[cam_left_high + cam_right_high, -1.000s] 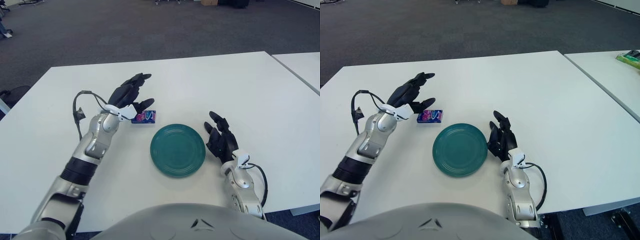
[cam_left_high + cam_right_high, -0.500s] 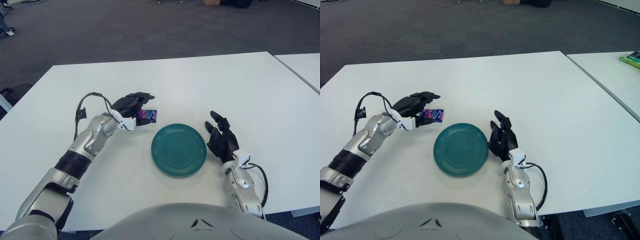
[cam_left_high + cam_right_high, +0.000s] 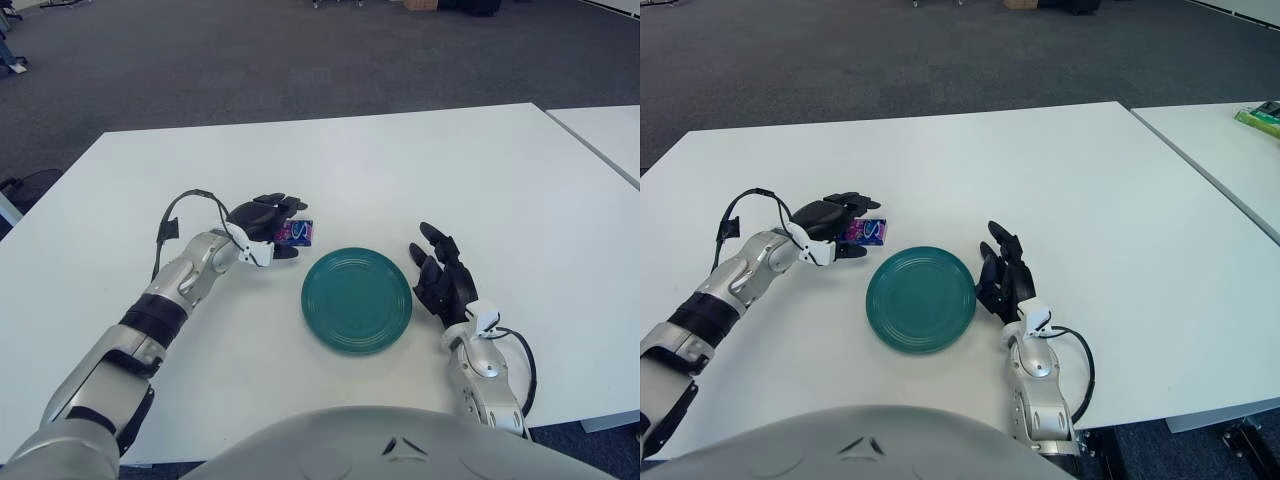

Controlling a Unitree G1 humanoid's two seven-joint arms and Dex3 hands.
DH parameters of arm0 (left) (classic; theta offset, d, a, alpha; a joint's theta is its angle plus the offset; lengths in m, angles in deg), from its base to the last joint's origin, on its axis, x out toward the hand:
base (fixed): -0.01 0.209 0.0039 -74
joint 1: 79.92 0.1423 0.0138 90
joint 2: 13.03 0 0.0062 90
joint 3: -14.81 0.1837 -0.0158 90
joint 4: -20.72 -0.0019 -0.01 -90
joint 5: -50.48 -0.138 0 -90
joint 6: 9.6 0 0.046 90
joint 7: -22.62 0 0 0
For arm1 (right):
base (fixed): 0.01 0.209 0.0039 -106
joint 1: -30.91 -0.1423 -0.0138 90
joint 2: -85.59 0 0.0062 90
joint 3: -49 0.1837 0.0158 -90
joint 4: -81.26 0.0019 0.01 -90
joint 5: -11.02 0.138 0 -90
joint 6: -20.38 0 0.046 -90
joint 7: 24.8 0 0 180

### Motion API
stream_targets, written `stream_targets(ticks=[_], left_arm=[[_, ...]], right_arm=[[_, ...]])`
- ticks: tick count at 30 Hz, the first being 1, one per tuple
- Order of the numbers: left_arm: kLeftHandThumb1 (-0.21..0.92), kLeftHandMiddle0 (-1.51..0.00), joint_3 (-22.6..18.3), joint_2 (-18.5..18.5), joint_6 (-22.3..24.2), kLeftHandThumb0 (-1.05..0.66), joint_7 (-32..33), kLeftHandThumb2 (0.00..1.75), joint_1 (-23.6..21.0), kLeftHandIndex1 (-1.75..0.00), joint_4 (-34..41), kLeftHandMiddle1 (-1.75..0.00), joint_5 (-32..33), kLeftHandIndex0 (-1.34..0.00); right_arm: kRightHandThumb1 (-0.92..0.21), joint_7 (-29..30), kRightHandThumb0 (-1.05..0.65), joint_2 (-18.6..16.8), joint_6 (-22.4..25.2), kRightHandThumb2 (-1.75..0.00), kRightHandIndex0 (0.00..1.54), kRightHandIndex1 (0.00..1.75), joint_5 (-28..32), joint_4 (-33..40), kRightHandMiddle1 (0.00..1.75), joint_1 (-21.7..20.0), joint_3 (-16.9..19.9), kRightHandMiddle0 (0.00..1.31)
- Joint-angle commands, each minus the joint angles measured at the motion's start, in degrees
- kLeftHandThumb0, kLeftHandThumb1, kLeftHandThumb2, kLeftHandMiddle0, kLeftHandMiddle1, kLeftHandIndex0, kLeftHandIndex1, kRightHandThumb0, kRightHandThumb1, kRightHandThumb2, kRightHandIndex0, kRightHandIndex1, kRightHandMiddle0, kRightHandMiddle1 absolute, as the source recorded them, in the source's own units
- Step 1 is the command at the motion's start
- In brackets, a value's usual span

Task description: Put the gum into the plate.

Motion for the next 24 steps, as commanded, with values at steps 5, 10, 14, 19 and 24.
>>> stream_targets(ticks=[5,10,14,19,24], left_arm=[[0.92,-0.18,1.76,-1.51,-0.45,-1.04,2.34,0.47,-3.31,-0.68,-6.09,-0.01,-1.84,0.0],[0.92,-0.19,2.4,-2.68,-0.05,-1.03,2.79,0.48,-4.58,-0.69,-9.56,-0.01,-1.9,0.0],[0.92,-0.19,2.63,-3.58,0.84,-1.04,2.85,0.5,-5.52,-0.69,-11.7,-0.01,-1.9,0.0],[0.92,-0.19,2.85,-4.59,2.01,-1.05,2.43,0.54,-6.45,-0.68,-13.73,0.0,-1.63,0.0],[0.92,-0.2,3.29,-5.78,3.47,-1.04,1.95,0.57,-7.31,-0.69,-16.07,-0.01,-1.53,-0.01]], right_arm=[[-0.92,0.3,-0.7,-0.54,1.46,-0.96,0.3,0.0,0.81,-2.15,0.52,1.24,0.39,0.0],[-0.92,0.21,-0.7,-0.57,0.86,-0.95,0.3,0.0,1.09,-2.7,0.51,1.06,0.77,0.0],[-0.92,0.36,-0.7,-0.7,0.42,-0.95,0.3,0.0,1.07,-3.14,0.51,0.87,0.95,0.0],[-0.92,0.23,-0.71,-0.69,-0.11,-0.95,0.3,0.0,1.09,-3.74,0.52,0.71,1.12,0.0],[-0.92,0.04,-0.71,-0.65,-0.41,-0.95,0.3,0.0,1.23,-4.11,0.52,0.63,1.23,0.0]])
